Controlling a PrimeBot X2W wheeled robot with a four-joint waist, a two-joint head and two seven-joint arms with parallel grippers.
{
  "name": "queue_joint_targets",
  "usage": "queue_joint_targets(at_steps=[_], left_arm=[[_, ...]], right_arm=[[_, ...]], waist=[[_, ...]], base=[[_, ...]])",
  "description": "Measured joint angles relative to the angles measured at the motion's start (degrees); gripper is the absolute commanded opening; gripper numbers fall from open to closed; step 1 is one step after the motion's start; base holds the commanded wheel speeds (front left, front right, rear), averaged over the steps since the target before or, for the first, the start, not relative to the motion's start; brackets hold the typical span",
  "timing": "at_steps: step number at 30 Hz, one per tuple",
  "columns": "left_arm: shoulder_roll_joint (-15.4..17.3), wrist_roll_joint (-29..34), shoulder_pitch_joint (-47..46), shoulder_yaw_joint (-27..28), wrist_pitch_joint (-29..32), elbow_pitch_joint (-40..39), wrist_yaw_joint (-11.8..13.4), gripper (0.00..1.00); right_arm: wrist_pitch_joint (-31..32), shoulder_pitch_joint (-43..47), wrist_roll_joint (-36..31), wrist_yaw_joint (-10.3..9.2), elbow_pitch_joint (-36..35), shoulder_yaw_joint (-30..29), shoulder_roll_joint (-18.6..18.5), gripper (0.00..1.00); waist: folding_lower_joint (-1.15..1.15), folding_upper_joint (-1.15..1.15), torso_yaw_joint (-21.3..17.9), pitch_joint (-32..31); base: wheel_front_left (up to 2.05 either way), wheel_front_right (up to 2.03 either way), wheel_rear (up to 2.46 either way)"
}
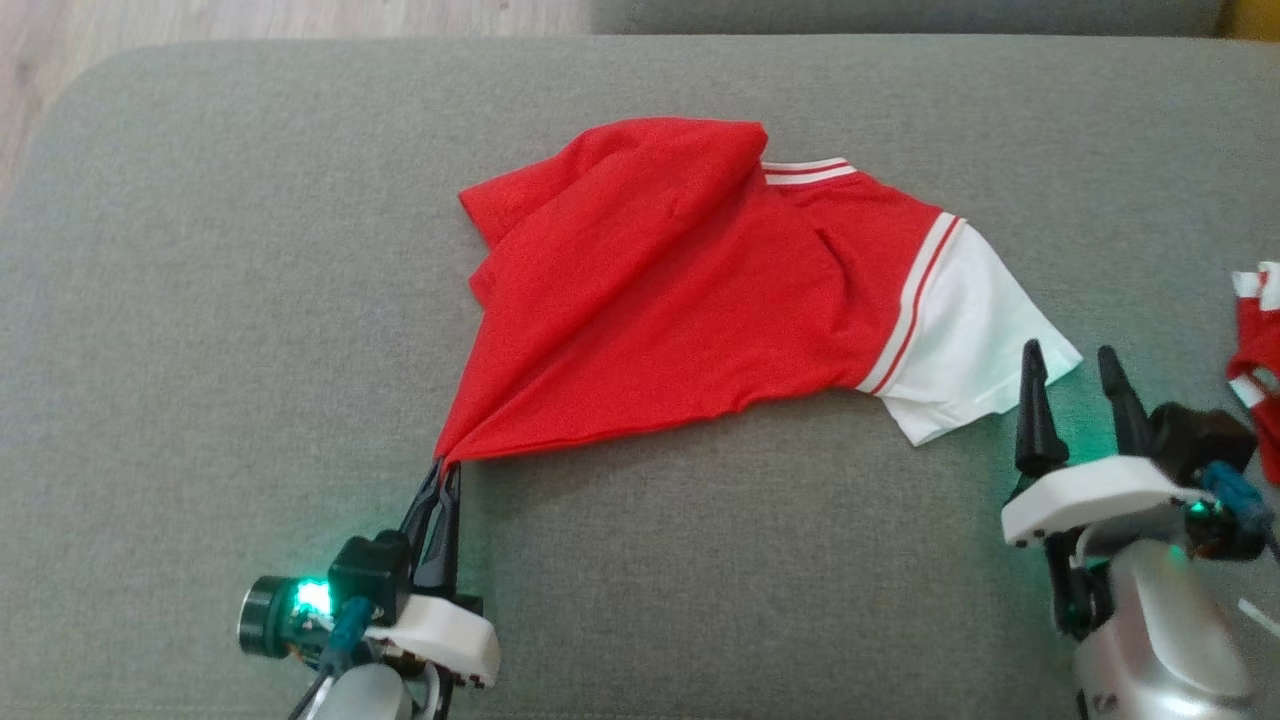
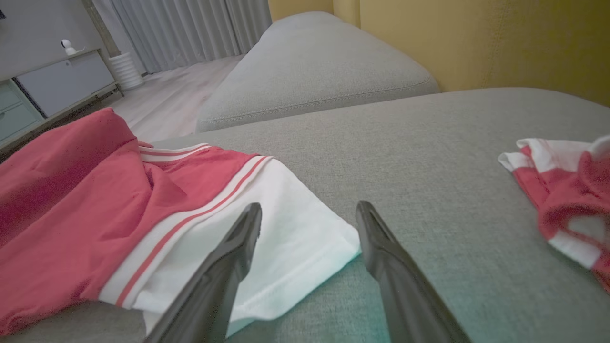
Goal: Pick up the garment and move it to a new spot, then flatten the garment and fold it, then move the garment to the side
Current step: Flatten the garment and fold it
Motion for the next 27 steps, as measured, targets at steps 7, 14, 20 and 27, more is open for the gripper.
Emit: queue_joint_targets(at_steps=[7, 14, 20, 27], left_arm=[[-1.01, 1.13, -0.23, 0.74, 0.00, -0.11, -1.19, 0.00], [-1.35, 1.63, -1.66, 0.78, 0.00, -0.05, -2.18, 0.00], [-1.45, 2.01, -2.27, 1.27, 0.00, -0.02, -2.70, 0.00], [-1.21, 2.49, -2.31, 5.72, 0.00, -6.01, -2.67, 0.00]], right_arm=[[0.00, -4.95, -9.12, 0.00, 7.10, -6.79, -0.02, 1.00], [-0.53, -9.60, -14.08, 0.00, 16.55, -10.32, -0.04, 1.00], [-0.81, -12.45, -12.44, 0.00, 18.87, -8.93, -0.48, 0.00], [-0.14, -9.04, 4.80, 0.00, 3.54, -1.78, -0.11, 0.00]], waist=[[0.00, 0.00, 0.90, 1.85], [0.00, 0.00, 1.42, 3.46], [0.00, 0.00, 1.80, 4.14], [0.01, 0.00, 0.94, 1.93]], base=[[0.00, 0.00, 0.00], [0.00, 0.00, 0.00], [0.00, 0.00, 0.00], [0.00, 0.00, 0.00]])
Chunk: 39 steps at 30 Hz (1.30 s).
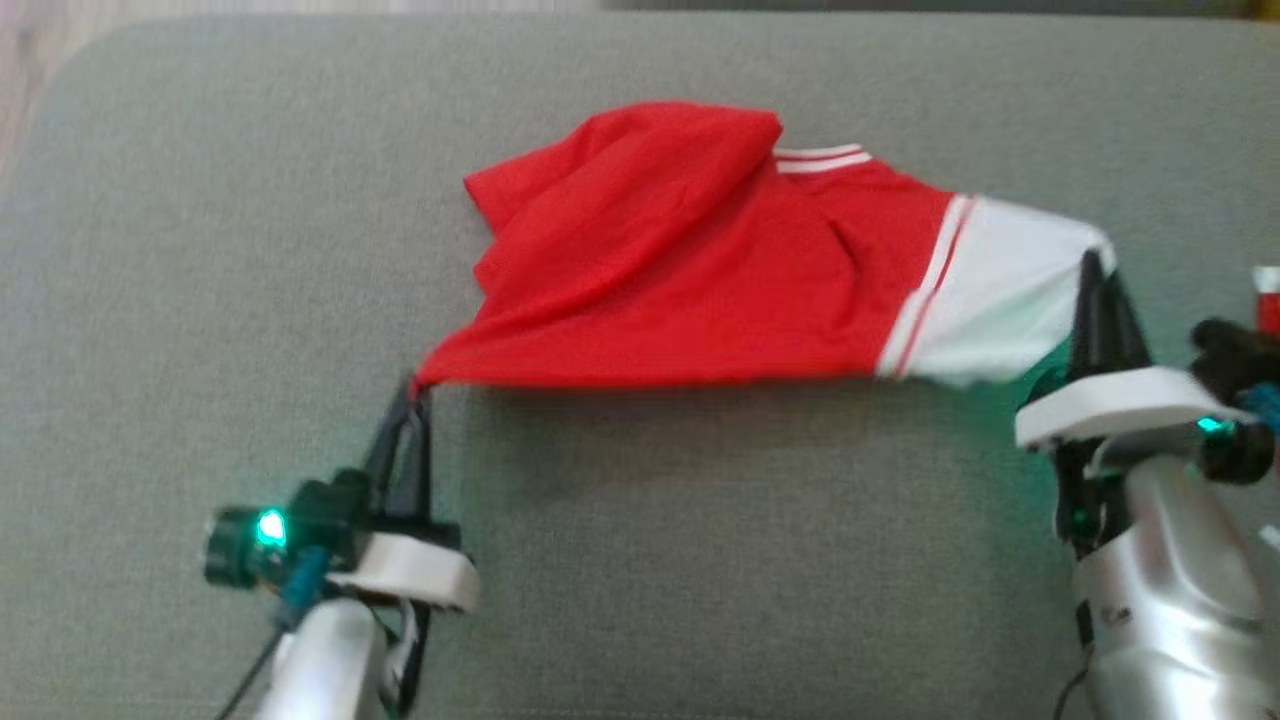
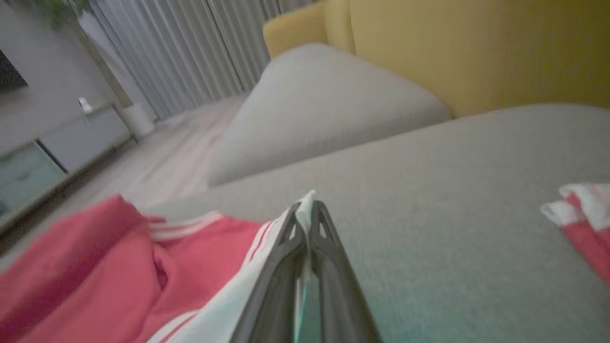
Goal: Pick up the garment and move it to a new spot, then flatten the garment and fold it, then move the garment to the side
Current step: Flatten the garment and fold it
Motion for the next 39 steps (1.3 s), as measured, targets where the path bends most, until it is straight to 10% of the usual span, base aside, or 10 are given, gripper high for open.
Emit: queue_joint_targets(at_steps=[16, 29, 39], left_arm=[[11.85, 4.44, -20.29, 4.23, -0.07, -11.67, -5.17, 0.00], [14.63, 3.08, -33.57, -1.02, 5.16, -5.98, -6.59, 0.00], [13.39, 6.26, -54.77, -1.29, 0.46, 8.01, -1.97, 0.00]], right_arm=[[5.16, -11.63, 32.31, 0.00, -16.78, 5.98, -1.93, 0.00], [12.72, -25.73, 27.06, 0.00, -16.52, 4.00, -2.42, 0.00], [1.32, -55.72, 15.63, 0.00, 1.21, 0.16, -1.59, 0.00]], waist=[[-0.02, 0.00, -3.69, -13.70], [0.00, 0.00, -5.76, -9.55], [0.02, 0.00, -6.53, 3.24]], base=[[0.00, 0.00, 0.00], [0.00, 0.00, 0.00], [0.00, 0.00, 0.00]])
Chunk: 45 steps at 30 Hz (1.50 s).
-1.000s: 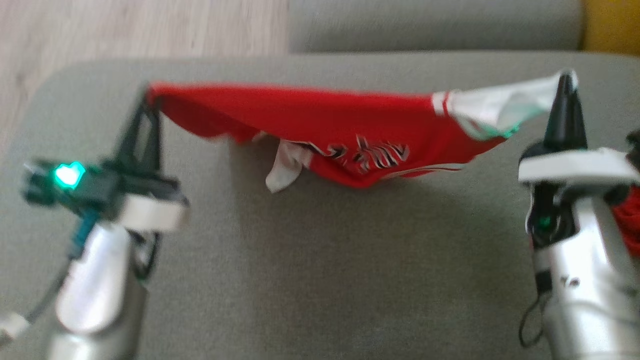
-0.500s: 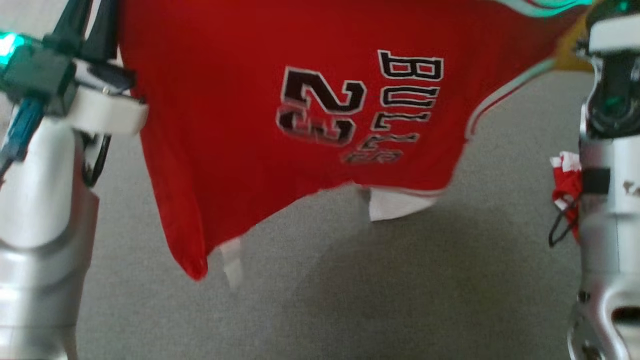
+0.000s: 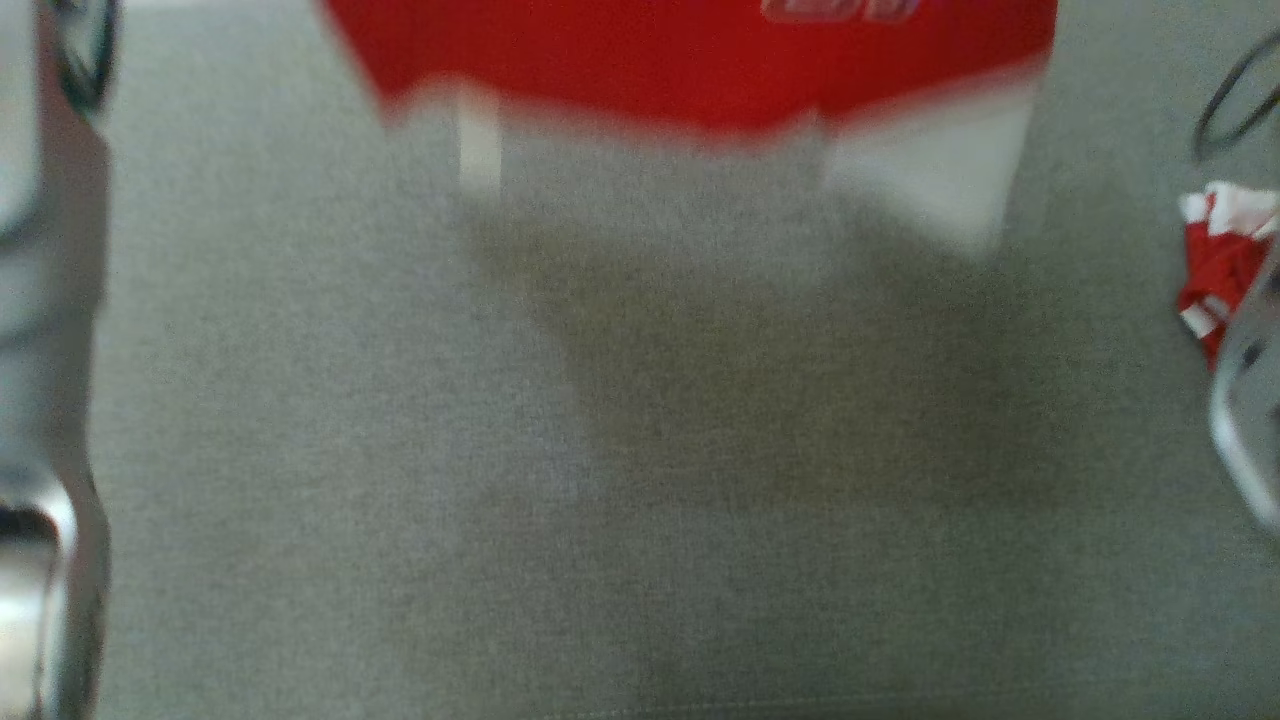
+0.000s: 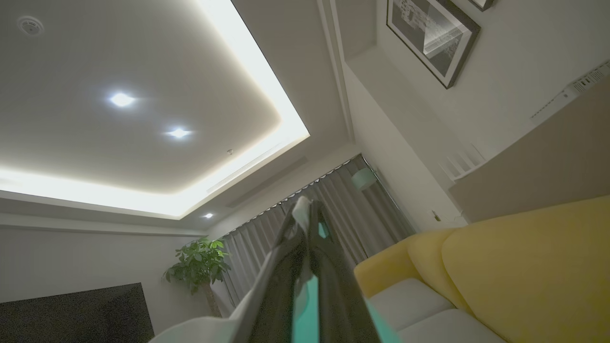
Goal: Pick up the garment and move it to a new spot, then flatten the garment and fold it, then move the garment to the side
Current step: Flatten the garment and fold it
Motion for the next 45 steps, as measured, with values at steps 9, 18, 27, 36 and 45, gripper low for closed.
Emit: queue_joint_targets(at_steps=[9, 18, 27, 36, 45], left_arm=[[-0.89, -1.45, -4.43, 1.74, -0.71, 1.55, 1.60, 0.00], [-6.51, -6.88, 26.00, 2.49, -0.67, -0.65, 2.54, 0.00], [-10.94, -8.24, 48.38, 4.26, -0.60, 1.67, 1.97, 0.00], [-13.03, -7.78, 59.96, 6.28, -0.59, 0.55, 1.67, 0.00], [-13.61, -7.17, 70.54, 7.03, -0.45, -2.09, 0.89, 0.00]], right_arm=[[-1.26, -5.25, -2.14, 0.00, 2.35, -2.57, -0.31, 0.00], [-0.76, 28.57, 11.04, 0.00, 0.34, 0.99, -0.11, 0.00], [1.53, 57.22, 20.83, 0.00, -4.90, 5.75, 0.44, 0.00], [1.96, 70.34, 23.53, 0.00, -7.48, 7.10, 0.37, 0.00], [3.93, 82.66, 25.05, 0.00, -10.44, 6.46, 0.53, 0.00]], waist=[[-0.02, 0.00, -0.79, 5.53], [-0.03, 0.00, -2.24, 4.90], [-0.04, 0.00, -3.49, -1.26], [-0.04, 0.00, -4.22, -9.94], [-0.04, 0.01, -3.36, -16.41]], base=[[0.00, 0.00, 0.00], [0.00, 0.00, 0.00], [0.00, 0.00, 0.00], [0.00, 0.00, 0.00], [0.00, 0.00, 0.00]])
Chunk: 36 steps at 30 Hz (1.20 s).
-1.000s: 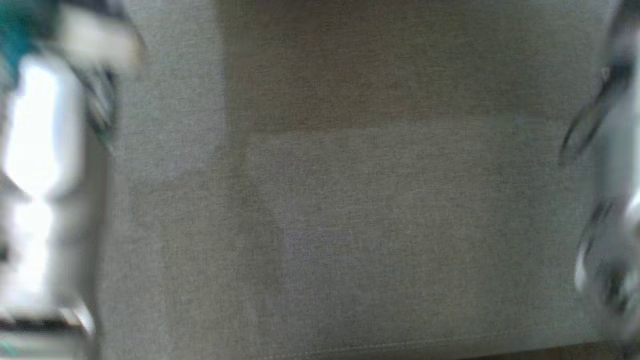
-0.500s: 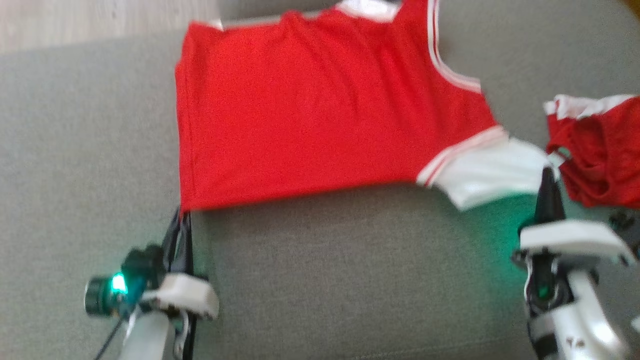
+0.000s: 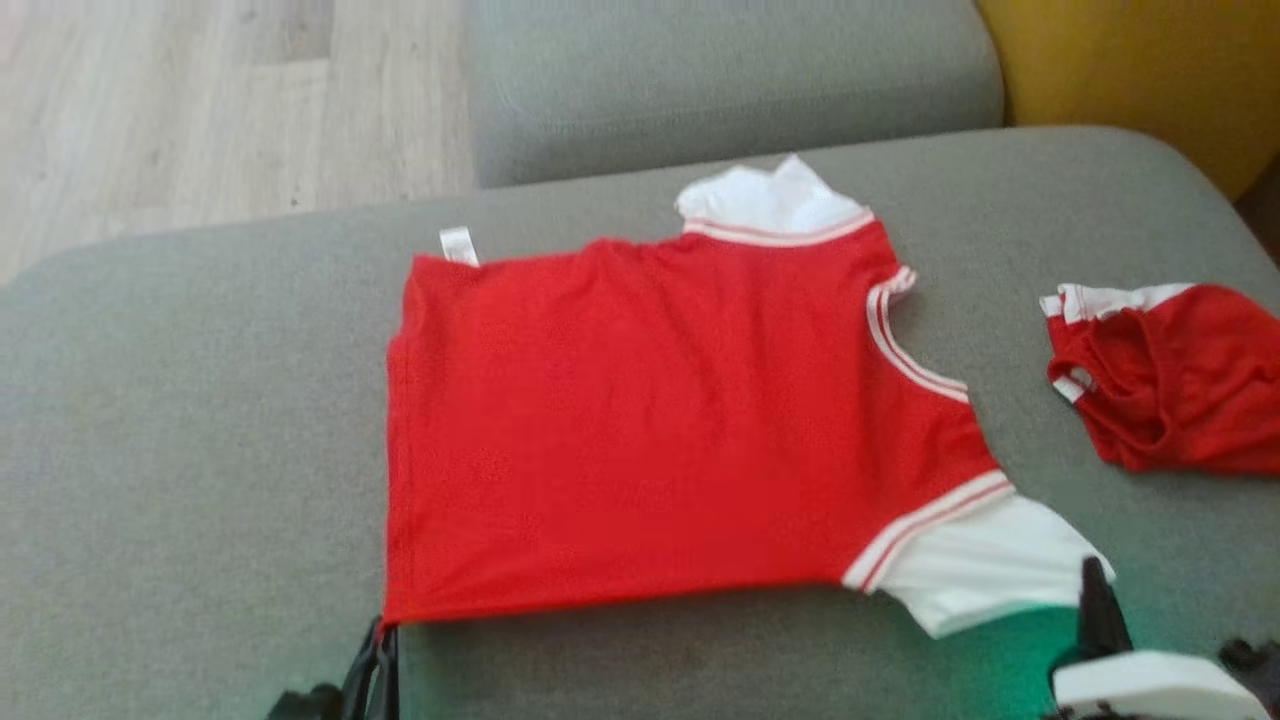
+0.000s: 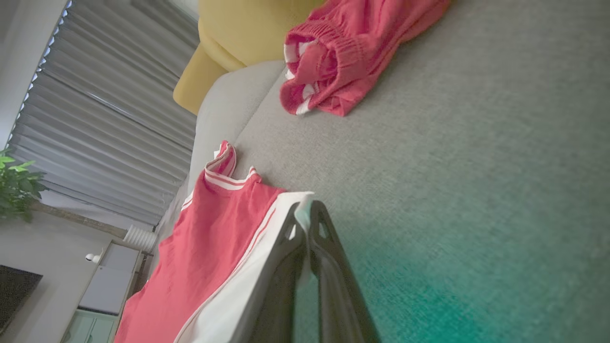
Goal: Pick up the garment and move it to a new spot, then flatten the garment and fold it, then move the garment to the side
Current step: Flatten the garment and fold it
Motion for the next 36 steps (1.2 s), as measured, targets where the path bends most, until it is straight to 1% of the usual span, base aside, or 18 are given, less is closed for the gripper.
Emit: queue_joint_targets(at_steps=[4, 9, 12, 16, 19, 24, 27, 34, 35, 36], left_arm=[[-0.09, 0.04, 1.74, -0.14, 0.00, -1.34, -0.90, 0.00], [-0.08, 0.63, 1.13, -0.60, 0.00, -3.52, -1.43, 0.00], [-0.07, 0.63, -2.00, -0.87, 0.00, -4.12, -1.60, 0.00], [-0.08, 0.63, -8.45, -1.00, 0.00, -4.95, -2.00, 0.00], [-0.14, 1.30, -13.53, -1.15, 0.00, -3.71, -2.49, 0.00], [-0.26, 2.24, -19.91, -1.57, 0.00, 1.40, -3.11, 0.00], [-0.37, 2.31, -22.98, -1.96, 0.00, 3.87, -3.13, 0.00], [-0.60, 1.59, -27.82, -3.28, 0.00, 7.03, -2.55, 0.00], [-0.64, 1.48, -28.04, -3.27, 0.00, 7.17, -2.07, 0.00], [-0.64, 1.48, -28.04, -3.27, 0.00, 7.17, -2.07, 0.31]], right_arm=[[0.74, 2.78, 0.93, 0.00, -2.85, -1.44, 0.26, 0.00], [1.75, 2.09, 0.99, 0.00, -7.87, -1.35, 0.88, 0.00], [2.59, -1.48, 1.00, 0.00, -9.01, -0.98, 1.14, 0.00], [3.58, -9.54, 0.97, 0.00, -9.15, -0.73, 1.14, 0.00], [3.57, -15.60, 0.20, 0.00, -7.03, -0.93, 1.13, 0.00], [3.57, -23.57, -3.08, 0.00, -0.91, -1.04, 1.12, 0.00], [3.37, -27.04, -4.81, 0.00, 2.70, -1.12, 1.10, 0.00], [-0.48, -32.58, -6.60, 0.00, 10.12, -0.85, 1.05, 0.00], [-1.26, -32.98, -6.84, 0.00, 10.78, -0.73, 1.05, 0.06], [-1.26, -32.98, -6.84, 0.00, 10.78, -0.73, 1.05, 0.78]], waist=[[0.00, 0.00, 0.53, -0.50], [0.01, 0.00, 0.70, 0.58], [0.02, 0.00, 0.80, 1.73], [0.02, 0.00, 1.16, 4.14], [0.04, 0.00, 1.66, 6.33], [0.04, 0.00, 2.79, 9.84], [0.03, 0.00, 3.41, 11.72], [0.03, 0.00, 4.34, 14.82], [0.02, 0.00, 4.41, 15.04], [0.02, 0.00, 4.41, 15.04]], base=[[0.00, 0.00, 0.00], [0.00, 0.00, 0.00], [0.00, 0.00, 0.00], [0.00, 0.00, 0.00], [0.00, 0.00, 0.00], [0.00, 0.00, 0.00], [0.00, 0.00, 0.00], [0.00, 0.00, 0.00], [0.00, 0.00, 0.00], [0.00, 0.00, 0.00]])
